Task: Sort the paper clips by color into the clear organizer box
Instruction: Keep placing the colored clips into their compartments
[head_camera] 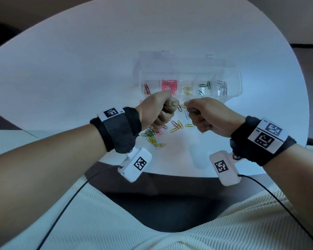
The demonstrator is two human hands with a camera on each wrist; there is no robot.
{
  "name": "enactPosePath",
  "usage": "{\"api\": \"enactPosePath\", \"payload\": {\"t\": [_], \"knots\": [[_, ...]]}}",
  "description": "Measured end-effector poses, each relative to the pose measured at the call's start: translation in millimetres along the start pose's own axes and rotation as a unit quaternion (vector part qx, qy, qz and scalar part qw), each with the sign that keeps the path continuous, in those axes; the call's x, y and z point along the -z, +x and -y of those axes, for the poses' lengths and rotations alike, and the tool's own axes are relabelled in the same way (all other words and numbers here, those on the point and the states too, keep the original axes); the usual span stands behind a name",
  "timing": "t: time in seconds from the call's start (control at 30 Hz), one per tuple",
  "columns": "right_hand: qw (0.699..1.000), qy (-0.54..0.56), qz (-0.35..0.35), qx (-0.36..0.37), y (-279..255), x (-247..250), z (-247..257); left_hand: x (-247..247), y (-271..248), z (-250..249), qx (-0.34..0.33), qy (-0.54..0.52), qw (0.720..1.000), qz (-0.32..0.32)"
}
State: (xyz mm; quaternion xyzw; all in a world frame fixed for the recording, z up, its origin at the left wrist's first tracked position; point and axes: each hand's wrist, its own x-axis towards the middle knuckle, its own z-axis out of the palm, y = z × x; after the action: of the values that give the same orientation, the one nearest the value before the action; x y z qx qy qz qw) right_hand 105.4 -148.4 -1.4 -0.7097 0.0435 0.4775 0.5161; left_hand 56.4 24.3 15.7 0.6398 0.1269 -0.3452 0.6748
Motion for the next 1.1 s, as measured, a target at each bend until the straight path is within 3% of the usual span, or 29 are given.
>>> {"api": "enactPosePath", "payload": {"t": [0.1,0.3,0.47,0.6,0.7,0.77,0.83,0.9,1.0,1.1], "knots": [[0.998,0.059,0.011,0.002,-4.8,1.7,4.6,-1.8,-2.2,-8.9,-0.02,-0.049,0.998,0.023],[0.974,0.21,-0.021,0.079,-9.7,11.1,17.4,-8.0,-0.7,-14.9,-0.048,-0.039,0.997,-0.038],[0.948,0.277,-0.049,0.145,-11.0,23.9,24.5,-5.3,2.2,-11.5,-0.041,-0.066,0.996,-0.032],[0.933,0.327,-0.086,0.122,-5.6,32.6,29.1,-4.1,5.9,-7.0,-0.03,-0.094,0.995,-0.028],[0.937,0.288,-0.189,0.053,0.6,35.7,27.2,-4.3,8.6,-5.1,-0.013,-0.122,0.991,-0.057],[0.942,0.263,-0.208,0.02,1.8,39.3,24.5,-3.3,10.3,-3.7,0.015,-0.143,0.987,-0.073],[0.967,0.17,-0.191,-0.013,1.6,42.8,23.0,-1.6,10.6,-4.0,0.039,-0.15,0.985,-0.078],[0.984,-0.01,-0.172,-0.036,-0.8,39.9,22.8,-0.7,9.6,-5.4,0.056,-0.153,0.984,-0.075],[0.958,-0.238,-0.162,-0.015,-1.7,26.0,17.6,-2.2,8.4,-7.5,0.068,-0.154,0.983,-0.072],[0.954,-0.274,-0.123,-0.013,-0.9,9.4,10.7,-3.8,9.0,-8.7,0.065,-0.163,0.982,-0.072]]}}
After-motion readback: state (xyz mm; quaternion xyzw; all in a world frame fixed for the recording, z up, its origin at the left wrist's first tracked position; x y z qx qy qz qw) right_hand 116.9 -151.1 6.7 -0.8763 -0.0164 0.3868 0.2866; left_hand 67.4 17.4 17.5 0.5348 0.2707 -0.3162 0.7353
